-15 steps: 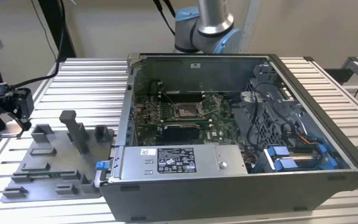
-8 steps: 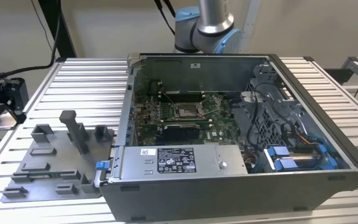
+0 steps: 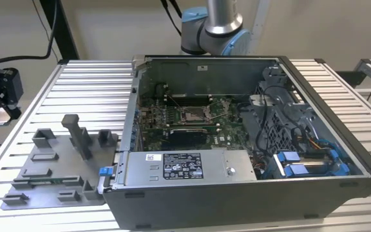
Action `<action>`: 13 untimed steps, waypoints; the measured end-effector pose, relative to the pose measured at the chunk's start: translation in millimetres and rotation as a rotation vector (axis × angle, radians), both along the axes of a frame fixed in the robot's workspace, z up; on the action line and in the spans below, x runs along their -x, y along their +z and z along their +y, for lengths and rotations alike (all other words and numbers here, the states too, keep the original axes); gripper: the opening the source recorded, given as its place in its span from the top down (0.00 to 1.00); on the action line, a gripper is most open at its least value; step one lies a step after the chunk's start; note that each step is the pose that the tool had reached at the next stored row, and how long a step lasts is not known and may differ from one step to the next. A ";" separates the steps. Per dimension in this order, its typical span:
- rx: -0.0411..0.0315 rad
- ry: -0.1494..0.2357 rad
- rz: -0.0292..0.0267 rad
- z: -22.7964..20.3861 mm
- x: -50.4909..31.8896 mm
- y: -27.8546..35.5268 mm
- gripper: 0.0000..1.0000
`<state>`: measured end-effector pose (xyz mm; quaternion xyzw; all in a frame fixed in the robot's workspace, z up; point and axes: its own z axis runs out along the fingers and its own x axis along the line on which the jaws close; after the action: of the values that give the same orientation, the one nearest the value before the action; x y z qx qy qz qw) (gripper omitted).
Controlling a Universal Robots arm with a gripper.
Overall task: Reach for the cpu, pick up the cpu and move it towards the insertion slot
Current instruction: 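Pick up the cpu and move it towards the insertion slot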
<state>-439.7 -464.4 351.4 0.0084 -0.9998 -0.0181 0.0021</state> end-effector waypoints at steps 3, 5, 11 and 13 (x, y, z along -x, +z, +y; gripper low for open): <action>0.0000 0.000 0.0000 0.0 0.0 9.0 1.00; 0.0000 0.000 0.0000 0.0 0.0 14.1 1.00; 0.0000 0.000 0.0000 0.0 0.0 28.7 1.00; 0.0000 0.000 0.0000 0.0 0.0 32.9 1.00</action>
<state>-439.7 -464.4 384.2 0.0085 -0.9998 -0.0181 0.0021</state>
